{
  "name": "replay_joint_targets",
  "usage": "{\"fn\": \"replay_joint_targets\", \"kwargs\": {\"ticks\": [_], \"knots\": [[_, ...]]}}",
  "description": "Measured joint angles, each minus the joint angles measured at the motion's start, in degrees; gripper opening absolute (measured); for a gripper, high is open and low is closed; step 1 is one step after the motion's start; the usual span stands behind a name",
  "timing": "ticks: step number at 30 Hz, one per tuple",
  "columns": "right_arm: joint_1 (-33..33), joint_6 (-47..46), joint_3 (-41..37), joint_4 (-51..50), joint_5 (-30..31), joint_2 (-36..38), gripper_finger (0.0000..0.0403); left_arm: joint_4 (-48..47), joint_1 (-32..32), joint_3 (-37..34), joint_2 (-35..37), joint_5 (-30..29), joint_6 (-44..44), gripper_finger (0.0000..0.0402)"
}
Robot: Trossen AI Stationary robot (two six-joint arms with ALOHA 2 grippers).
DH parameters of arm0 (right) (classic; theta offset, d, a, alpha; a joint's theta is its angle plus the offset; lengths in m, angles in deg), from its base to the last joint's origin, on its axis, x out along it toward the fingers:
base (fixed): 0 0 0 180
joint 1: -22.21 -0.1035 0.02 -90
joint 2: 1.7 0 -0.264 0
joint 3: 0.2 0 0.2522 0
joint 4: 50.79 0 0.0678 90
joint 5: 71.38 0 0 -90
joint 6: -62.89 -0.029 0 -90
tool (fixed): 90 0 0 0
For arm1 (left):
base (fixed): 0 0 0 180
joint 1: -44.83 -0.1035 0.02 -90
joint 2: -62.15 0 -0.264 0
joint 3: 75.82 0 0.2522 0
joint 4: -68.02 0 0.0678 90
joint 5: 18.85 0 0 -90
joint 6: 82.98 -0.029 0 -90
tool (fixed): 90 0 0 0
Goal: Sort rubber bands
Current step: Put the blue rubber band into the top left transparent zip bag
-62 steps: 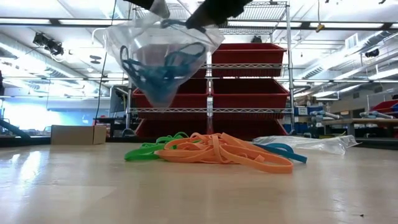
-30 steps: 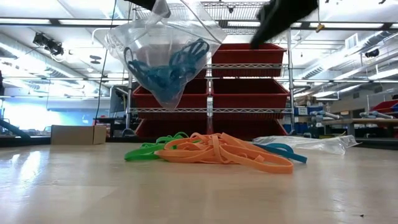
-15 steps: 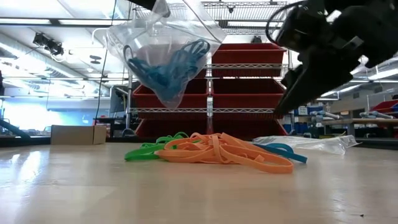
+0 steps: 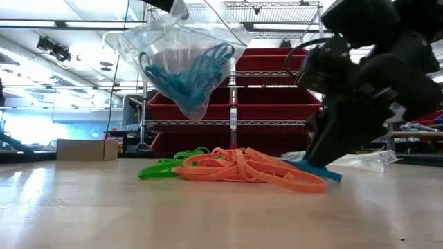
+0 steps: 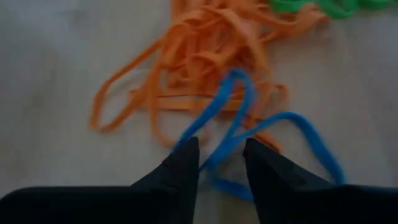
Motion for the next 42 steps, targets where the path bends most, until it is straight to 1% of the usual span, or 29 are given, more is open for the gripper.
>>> {"fn": "replay_joint_targets", "kwargs": {"ticks": [3, 7, 8, 13, 19, 22, 26, 30, 36, 42], "knots": [[0.51, 0.6, 0.12, 0.02, -0.01, -0.08, 0.0088, -0.17, 0.0, 0.0, 0.0, 0.0, 0.01, 0.0001], [0.55, 2.48, 0.09, -0.56, -0.04, 0.0, 0.0019, -0.14, 0.0, 0.0, 0.0, -0.01, 0.02, 0.0001], [0.37, 3.06, 0.09, -0.81, -0.06, 0.41, 0.001, -0.09, 0.0, 0.0, 0.0, 0.01, 0.02, 0.0001], [0.35, 4.57, 0.09, -1.42, 0.65, 4.45, 0.0002, -0.07, 0.0, 0.0, 0.0, 0.0, 0.02, 0.0002], [0.89, 7.5, 0.09, -2.34, 3.26, 13.36, 0.0001, -0.09, 0.0, 0.0, 0.0, -0.01, 0.02, 0.0002], [1.82, 8.81, 0.09, -2.87, 3.45, 18.28, 0.0, -0.09, 0.0, 0.0, 0.0, -0.01, 0.02, 0.0002], [3.17, 9.46, 0.12, -7.06, 3.45, 22.68, 0.0, -0.08, 0.0, 0.0, 0.0, -0.01, 0.02, 0.0002], [4.28, 8.24, 0.05, -13.92, 3.42, 23.14, 0.0, -0.07, 0.0, 0.0, 0.0, -0.01, 0.02, 0.0002], [4.68, 9.04, 0.15, -14.0, 5.24, 21.45, 0.0, -0.04, 0.0, 0.0, 0.0, -0.01, 0.02, 0.0002], [7.23, 10.36, 0.09, -15.18, 5.62, 20.01, 0.0007, -0.09, 0.0, 0.0, 0.0, -0.01, 0.04, 0.0002]]}}
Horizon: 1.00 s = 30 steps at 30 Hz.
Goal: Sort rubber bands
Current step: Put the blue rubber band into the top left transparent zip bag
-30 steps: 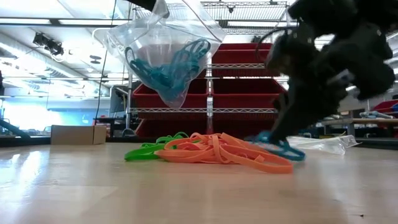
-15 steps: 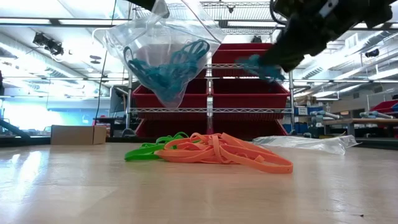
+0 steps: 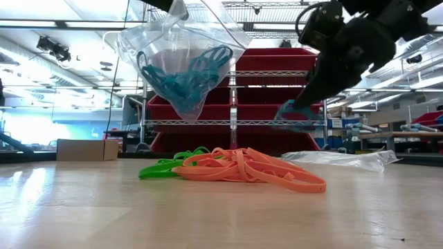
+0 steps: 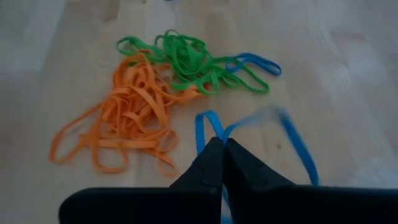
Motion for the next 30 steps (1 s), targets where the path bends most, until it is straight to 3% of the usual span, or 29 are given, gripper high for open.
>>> {"fn": "replay_joint_targets", "kwargs": {"ticks": [10, 16, 23, 27, 30], "knots": [[1.51, 2.43, -0.02, 1.33, 0.86, -0.46, 0.001, -0.09, 0.74, 0.0, 0.0, 0.02, 0.04, 0.0002], [0.15, 6.46, 0.43, 11.31, 3.65, 0.3, 0.0001, -0.42, 0.72, 0.0, 0.0, 0.01, 0.24, 0.0002], [0.44, 16.54, 10.07, 12.36, 5.43, 0.57, 0.0, -0.39, 0.72, 0.0, 0.0, 0.73, 0.17, 0.0002], [1.24, 21.28, 15.99, 12.42, 3.19, 0.57, 0.0, -0.23, 0.72, 0.0, 0.0, 0.87, -0.02, 0.0002], [2.52, 20.92, 18.8, 12.34, -3.28, 0.57, 0.0, 0.43, 0.7, -0.02, -0.01, 0.89, -0.53, 0.0002]]}}
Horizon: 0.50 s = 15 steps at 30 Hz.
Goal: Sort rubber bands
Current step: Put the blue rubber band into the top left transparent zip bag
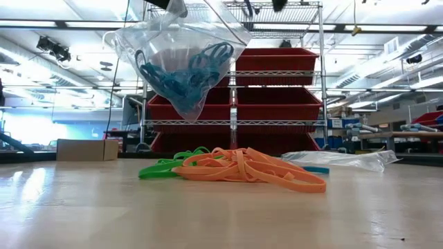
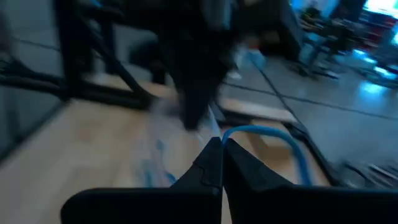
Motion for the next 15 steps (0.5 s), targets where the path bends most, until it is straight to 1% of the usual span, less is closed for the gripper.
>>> {"fn": "replay_joint_targets", "kwargs": {"ticks": [3, 8, 10, 13, 15], "knots": [[1.02, -2.27, 1.01, 0.06, -6.39, 0.0, 0.0, 1.17, 0.0, 0.0, -0.02, -0.01, -0.15, 0.0002], [2.08, -6.63, 1.02, 0.22, -13.69, -0.6, 0.0, 4.12, 0.0, 0.01, -0.02, -0.01, -2.71, 0.0002], [2.26, -7.59, 1.04, 0.16, -15.39, -1.41, 0.0, 5.55, -0.01, 0.0, -0.02, -0.01, -2.97, 0.0002], [2.66, -8.92, 1.48, -0.52, -16.25, -3.58, 0.0, 7.32, -0.15, 0.0, -0.02, 0.35, -4.44, 0.0001], [3.3, -9.82, 2.78, -1.8, -18.26, -5.65, 0.0, 8.29, -0.15, 0.0, -0.24, 0.87, -4.93, 0.0001]]}}
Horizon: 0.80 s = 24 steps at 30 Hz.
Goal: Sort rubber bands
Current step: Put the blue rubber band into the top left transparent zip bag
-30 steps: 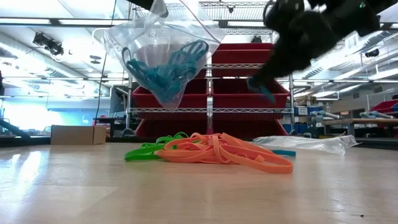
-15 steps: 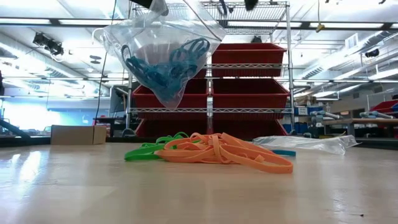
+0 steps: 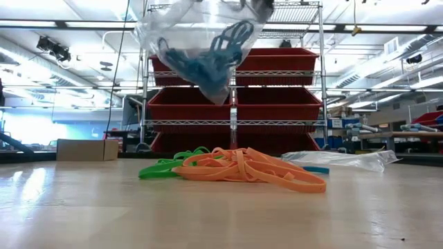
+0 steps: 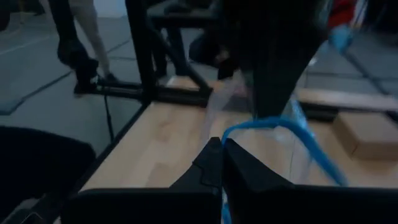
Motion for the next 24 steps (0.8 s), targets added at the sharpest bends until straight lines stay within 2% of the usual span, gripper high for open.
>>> {"fn": "replay_joint_targets", "kwargs": {"ticks": [4, 8, 15, 18, 24], "knots": [[0.22, 0.01, 3.52, -3.69, -1.92, -4.14, 0.0, 0.15, 0.0, -0.02, -1.18, 0.18, -0.68, 0.0001], [0.11, 1.9, 7.94, -11.74, -2.3, -6.49, 0.0, -1.45, 0.04, -0.04, -2.79, -1.25, -1.03, 0.0001], [-0.44, 3.22, 13.57, -29.57, 2.32, -7.33, 0.0, 0.15, 0.04, -0.04, -4.09, -4.36, -4.03, 0.0001], [-1.07, 4.27, 14.64, -33.13, 2.41, -7.58, 0.0, 2.61, 0.04, -0.02, -4.24, -4.34, -5.27, 0.0001], [-1.47, 5.08, 14.94, -33.65, 2.92, -7.34, 0.0001, 4.76, 0.04, 0.0, -4.24, -4.06, -5.69, 0.0001]]}}
